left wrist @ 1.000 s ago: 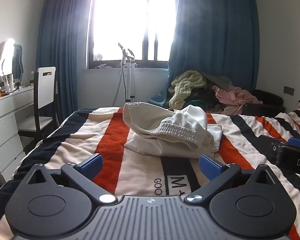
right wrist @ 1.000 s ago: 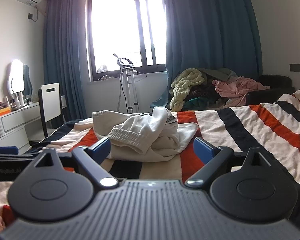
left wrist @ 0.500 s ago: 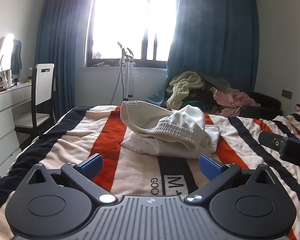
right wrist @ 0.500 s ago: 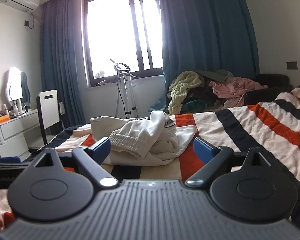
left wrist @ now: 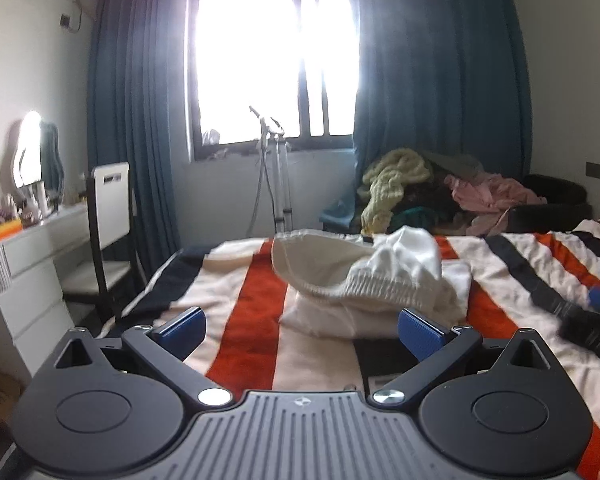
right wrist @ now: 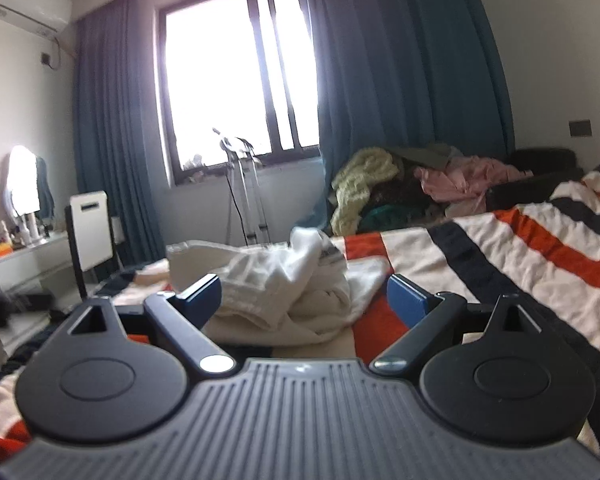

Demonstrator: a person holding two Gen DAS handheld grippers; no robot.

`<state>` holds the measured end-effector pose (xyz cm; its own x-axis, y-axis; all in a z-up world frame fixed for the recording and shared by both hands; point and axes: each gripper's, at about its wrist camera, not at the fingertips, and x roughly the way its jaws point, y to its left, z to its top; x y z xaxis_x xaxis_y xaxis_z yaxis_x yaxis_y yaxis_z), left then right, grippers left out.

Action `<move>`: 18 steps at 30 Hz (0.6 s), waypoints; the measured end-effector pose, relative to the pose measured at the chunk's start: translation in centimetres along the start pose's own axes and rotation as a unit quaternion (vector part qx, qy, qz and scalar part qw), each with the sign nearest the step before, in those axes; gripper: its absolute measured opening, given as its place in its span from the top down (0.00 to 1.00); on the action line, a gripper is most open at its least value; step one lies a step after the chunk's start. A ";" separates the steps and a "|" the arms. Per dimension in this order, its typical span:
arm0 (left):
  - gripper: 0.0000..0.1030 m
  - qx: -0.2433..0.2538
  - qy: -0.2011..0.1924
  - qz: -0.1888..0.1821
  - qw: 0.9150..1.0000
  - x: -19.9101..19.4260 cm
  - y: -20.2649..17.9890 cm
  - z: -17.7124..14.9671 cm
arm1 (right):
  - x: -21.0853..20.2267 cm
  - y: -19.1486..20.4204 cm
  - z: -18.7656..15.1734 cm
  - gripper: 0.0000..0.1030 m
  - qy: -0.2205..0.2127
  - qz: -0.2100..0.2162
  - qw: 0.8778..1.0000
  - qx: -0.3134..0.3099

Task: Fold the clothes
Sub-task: 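Lower the right tool onto the white sweatpants and close it on the fabric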

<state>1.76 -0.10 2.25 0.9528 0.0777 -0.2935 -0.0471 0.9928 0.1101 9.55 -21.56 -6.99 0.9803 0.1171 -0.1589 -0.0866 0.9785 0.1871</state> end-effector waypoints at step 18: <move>0.00 -0.023 -0.008 0.005 1.000 4.0 1.3 -1.8 | 15.8 2.8 -5.5 0.54 0.154 0.024 0.988 0.011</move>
<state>5.00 1.72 -0.49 0.9566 0.0866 -0.2781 -0.0698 0.9951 0.0699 23.85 -16.02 -14.32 0.8740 0.2135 -0.4366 -0.1250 0.9669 0.2225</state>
